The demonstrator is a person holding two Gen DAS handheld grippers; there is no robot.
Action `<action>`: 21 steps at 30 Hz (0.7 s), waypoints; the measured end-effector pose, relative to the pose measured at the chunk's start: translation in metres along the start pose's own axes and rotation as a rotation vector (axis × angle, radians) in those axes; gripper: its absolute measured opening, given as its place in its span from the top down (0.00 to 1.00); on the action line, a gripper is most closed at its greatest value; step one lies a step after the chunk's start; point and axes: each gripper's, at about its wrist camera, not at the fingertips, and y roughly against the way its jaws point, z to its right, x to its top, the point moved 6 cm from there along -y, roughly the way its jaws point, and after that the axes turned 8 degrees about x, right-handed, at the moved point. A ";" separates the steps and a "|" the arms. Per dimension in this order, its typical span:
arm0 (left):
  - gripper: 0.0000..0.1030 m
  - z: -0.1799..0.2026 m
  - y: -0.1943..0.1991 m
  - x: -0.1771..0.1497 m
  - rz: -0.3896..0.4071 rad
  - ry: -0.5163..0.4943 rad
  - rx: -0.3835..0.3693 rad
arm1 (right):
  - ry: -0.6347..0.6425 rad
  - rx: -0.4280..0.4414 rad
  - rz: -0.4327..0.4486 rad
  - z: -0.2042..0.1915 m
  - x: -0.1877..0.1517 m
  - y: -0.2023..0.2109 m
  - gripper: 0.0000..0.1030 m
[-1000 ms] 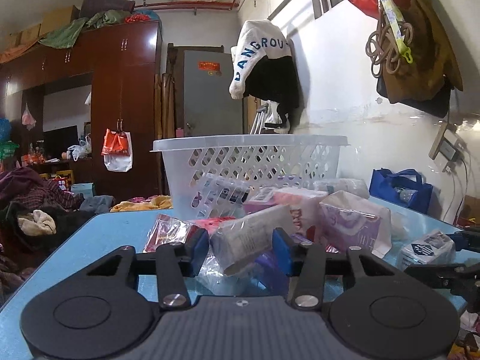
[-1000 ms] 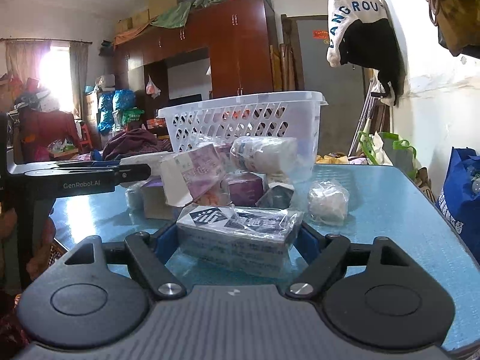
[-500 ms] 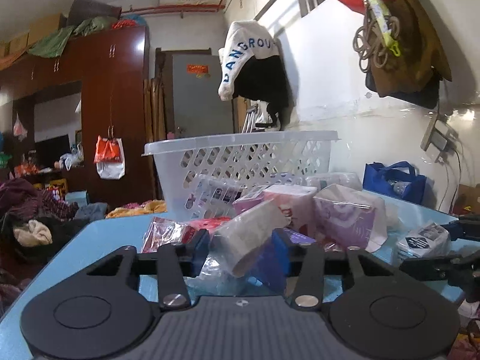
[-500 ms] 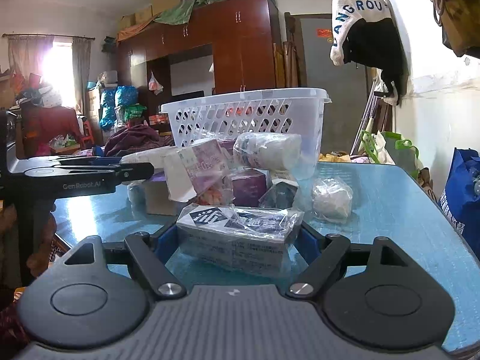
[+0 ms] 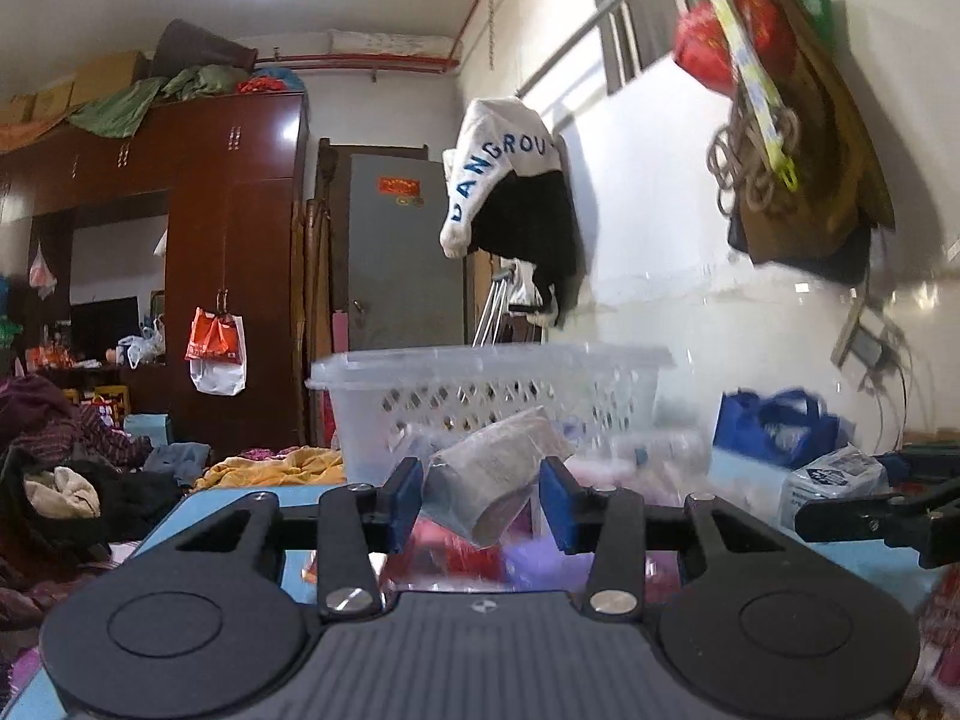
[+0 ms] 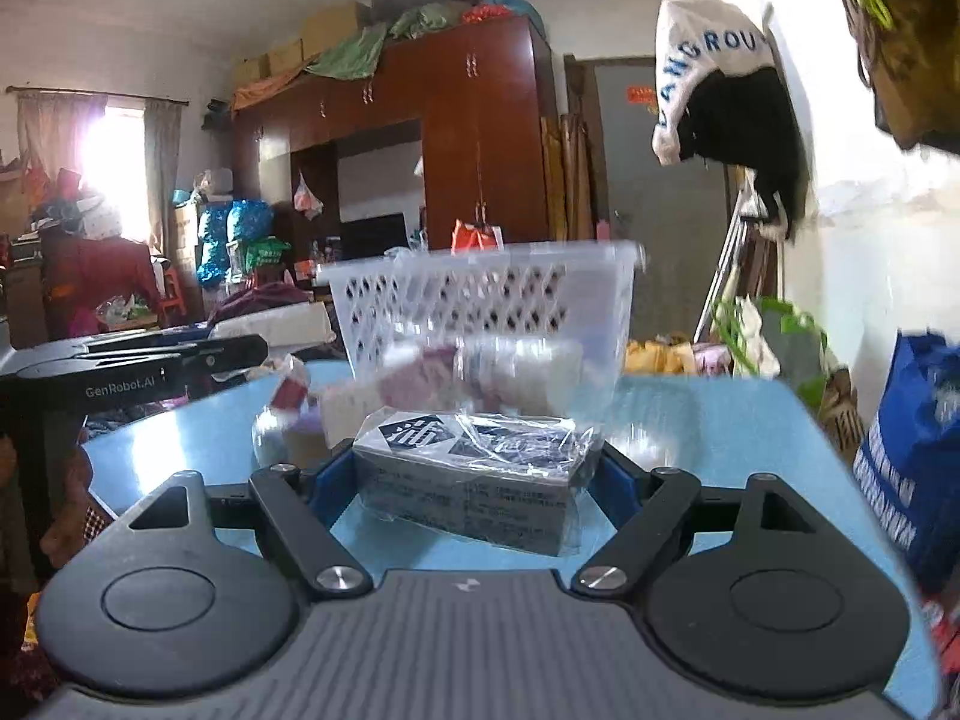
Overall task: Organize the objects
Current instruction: 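Carry both items over the white basket and open both tools to release them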
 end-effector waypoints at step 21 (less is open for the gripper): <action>0.55 -0.023 -0.172 0.078 -0.247 0.044 0.072 | 0.032 -0.051 -0.094 0.064 0.106 -0.170 0.19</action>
